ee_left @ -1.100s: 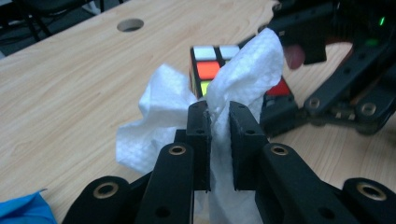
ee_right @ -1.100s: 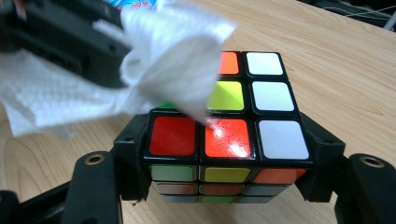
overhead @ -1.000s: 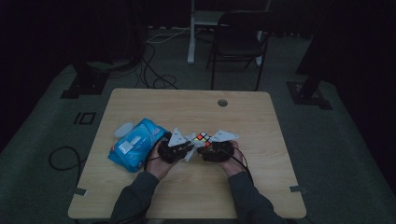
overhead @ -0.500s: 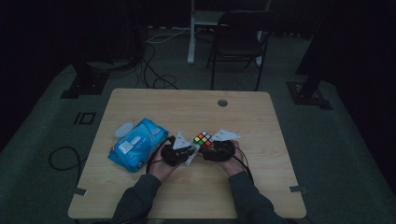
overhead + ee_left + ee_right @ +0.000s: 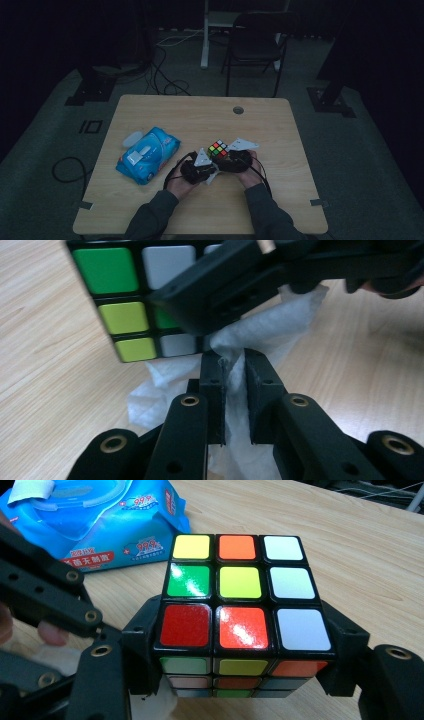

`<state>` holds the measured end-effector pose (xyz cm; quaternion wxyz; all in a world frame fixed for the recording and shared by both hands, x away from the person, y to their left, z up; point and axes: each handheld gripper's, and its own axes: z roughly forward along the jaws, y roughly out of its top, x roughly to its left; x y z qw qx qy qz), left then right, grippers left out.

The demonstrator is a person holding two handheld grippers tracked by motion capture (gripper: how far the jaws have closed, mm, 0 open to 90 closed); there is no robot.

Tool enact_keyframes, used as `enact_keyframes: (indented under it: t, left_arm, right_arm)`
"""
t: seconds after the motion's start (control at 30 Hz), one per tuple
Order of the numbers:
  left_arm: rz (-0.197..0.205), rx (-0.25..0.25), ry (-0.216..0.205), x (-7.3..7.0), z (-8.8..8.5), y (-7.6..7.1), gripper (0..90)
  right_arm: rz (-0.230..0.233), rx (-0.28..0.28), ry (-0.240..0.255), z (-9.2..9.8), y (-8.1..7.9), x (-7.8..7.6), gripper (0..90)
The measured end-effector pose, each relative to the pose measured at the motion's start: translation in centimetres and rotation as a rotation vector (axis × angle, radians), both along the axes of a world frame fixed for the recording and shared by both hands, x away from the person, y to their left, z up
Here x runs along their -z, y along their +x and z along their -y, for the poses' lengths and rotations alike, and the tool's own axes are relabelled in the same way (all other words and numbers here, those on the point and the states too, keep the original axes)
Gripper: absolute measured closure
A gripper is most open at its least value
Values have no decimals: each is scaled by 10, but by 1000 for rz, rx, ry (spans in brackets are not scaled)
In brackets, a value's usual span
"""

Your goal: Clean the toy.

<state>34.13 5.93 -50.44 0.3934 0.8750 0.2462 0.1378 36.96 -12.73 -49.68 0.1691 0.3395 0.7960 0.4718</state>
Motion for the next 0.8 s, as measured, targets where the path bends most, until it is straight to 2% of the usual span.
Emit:
enact_keyframes:
  t: [0.17,0.7,0.8]
  left_arm:
    - [3,4,6,0,0,1,816]
    - [23,-90,-27,-12,-27,13,816]
    - [34,-106,-46,-18,-33,15,816]
  right_arm:
    - [5,-1,-2,0,0,0,342]
    - [17,-17,-27,-4,-2,1,342]
    - [15,-20,-43,-5,-2,3,342]
